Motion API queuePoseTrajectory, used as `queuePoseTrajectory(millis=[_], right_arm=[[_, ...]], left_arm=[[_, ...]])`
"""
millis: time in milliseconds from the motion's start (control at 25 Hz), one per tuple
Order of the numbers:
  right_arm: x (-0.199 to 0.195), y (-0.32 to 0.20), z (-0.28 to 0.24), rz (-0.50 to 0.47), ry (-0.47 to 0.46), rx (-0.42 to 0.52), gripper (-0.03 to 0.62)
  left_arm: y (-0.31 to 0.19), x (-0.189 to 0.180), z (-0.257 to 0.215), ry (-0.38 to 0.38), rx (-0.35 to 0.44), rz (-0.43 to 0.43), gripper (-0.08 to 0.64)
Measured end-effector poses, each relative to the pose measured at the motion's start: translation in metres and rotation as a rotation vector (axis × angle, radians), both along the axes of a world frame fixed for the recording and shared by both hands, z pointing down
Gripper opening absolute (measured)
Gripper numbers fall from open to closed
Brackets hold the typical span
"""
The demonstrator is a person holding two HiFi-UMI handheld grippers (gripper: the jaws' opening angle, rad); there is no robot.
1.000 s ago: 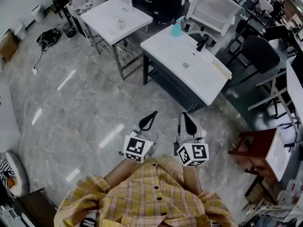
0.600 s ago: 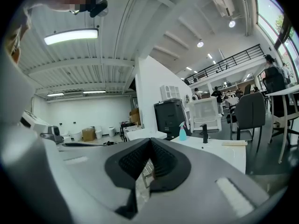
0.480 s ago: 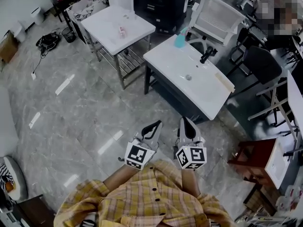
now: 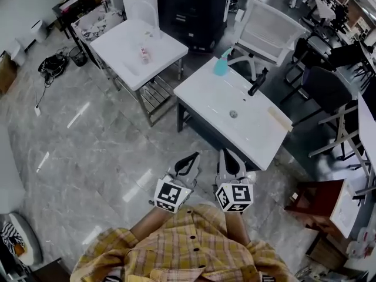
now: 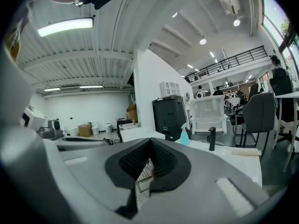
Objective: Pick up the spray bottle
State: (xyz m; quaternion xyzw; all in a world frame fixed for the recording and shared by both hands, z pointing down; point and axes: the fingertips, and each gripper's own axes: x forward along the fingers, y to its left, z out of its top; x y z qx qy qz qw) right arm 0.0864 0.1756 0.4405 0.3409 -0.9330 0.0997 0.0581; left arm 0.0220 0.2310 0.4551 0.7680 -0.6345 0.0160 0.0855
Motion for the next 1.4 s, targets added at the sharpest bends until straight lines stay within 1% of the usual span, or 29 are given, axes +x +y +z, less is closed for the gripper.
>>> queuePoseTrajectory(millis=[240, 400, 520, 640, 720, 800, 960, 1400], right_arm=[[-0.025, -0.060, -0.006, 0.010, 0.001, 0.018, 0.002], [-0.039, -0.099, -0.003, 0.015, -0.001, 0.005, 0.002], [-0.049, -0.129, 0.002, 0.018, 0.004, -0.001, 0.002], [-0.058, -0.159, 0.003, 0.027, 0.008, 0.011, 0.002], [-0.064, -0.175, 0.005, 0.030, 0.001, 0.011, 0.000], [-0.070, -0.189, 0.009, 0.029, -0.003, 0.004, 0.000], [-0.074, -0.210, 0.014, 0.038, -0.012, -0.016, 0.001], [-0.067, -0.235, 0.022, 0.090, -0.036, -0.060, 0.001]], left_arm=[[-0.065, -0.030, -0.006, -0.014, 0.004, -0.009, 0.000], [-0.106, -0.048, -0.002, -0.011, -0.021, -0.015, 0.002], [-0.137, -0.057, 0.003, -0.010, -0.033, -0.006, 0.002], [-0.168, -0.064, 0.005, -0.033, -0.029, -0.001, 0.001], [-0.184, -0.070, 0.010, -0.040, -0.040, -0.001, 0.002], [-0.198, -0.075, 0.014, -0.035, -0.053, -0.007, 0.002], [-0.218, -0.082, 0.018, -0.079, -0.060, -0.003, 0.002], [-0.252, -0.088, 0.018, -0.104, -0.080, -0.011, 0.002]])
